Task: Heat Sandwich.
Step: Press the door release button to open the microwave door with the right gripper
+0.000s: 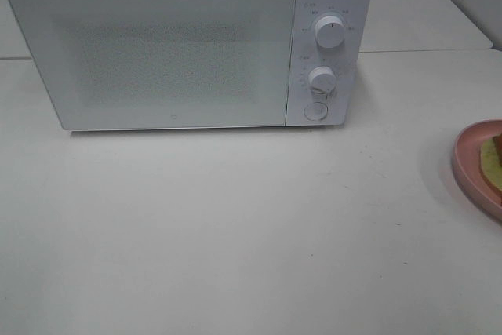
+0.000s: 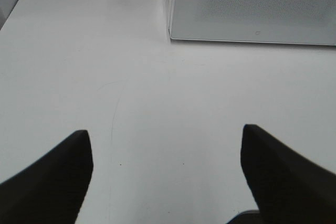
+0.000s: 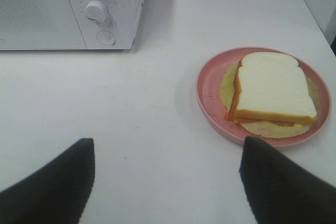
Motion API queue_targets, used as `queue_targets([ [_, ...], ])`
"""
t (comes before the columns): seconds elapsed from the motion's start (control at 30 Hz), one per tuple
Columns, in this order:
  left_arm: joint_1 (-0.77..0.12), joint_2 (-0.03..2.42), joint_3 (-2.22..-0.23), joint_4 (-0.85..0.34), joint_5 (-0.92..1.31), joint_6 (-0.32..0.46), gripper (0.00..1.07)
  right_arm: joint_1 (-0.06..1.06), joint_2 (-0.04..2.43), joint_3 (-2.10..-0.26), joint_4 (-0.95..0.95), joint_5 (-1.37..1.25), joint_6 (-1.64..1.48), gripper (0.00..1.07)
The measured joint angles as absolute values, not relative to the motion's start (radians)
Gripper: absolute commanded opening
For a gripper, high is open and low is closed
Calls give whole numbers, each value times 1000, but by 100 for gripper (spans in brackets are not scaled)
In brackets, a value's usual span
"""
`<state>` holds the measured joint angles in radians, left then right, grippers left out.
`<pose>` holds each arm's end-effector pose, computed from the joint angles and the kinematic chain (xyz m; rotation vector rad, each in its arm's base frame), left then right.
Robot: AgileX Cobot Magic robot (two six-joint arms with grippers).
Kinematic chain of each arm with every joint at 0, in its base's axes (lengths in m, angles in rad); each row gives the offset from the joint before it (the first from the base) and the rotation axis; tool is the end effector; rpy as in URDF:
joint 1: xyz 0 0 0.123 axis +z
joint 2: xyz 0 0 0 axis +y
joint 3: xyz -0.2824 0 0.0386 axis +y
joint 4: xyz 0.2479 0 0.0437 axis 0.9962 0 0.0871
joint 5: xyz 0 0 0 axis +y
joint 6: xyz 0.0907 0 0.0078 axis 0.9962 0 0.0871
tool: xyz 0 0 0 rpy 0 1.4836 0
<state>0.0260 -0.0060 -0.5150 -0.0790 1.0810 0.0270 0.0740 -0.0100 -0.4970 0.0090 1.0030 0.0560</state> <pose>-0.0084 -0.0066 0.2798 0.0066 2.0416 -0.0613 -0.0038 0.0004 0.2810 -0.0180 1.9807 0.0951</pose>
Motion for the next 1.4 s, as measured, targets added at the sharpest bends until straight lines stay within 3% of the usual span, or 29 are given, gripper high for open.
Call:
queue_targets([
  [0.73,26,-6,-515,-79,1081,27,74,74,9,-528,9,926,56,79],
  [1.4,26,-6,-515,-79,1081,27,74,74,514,-535,-17,521,56,76],
])
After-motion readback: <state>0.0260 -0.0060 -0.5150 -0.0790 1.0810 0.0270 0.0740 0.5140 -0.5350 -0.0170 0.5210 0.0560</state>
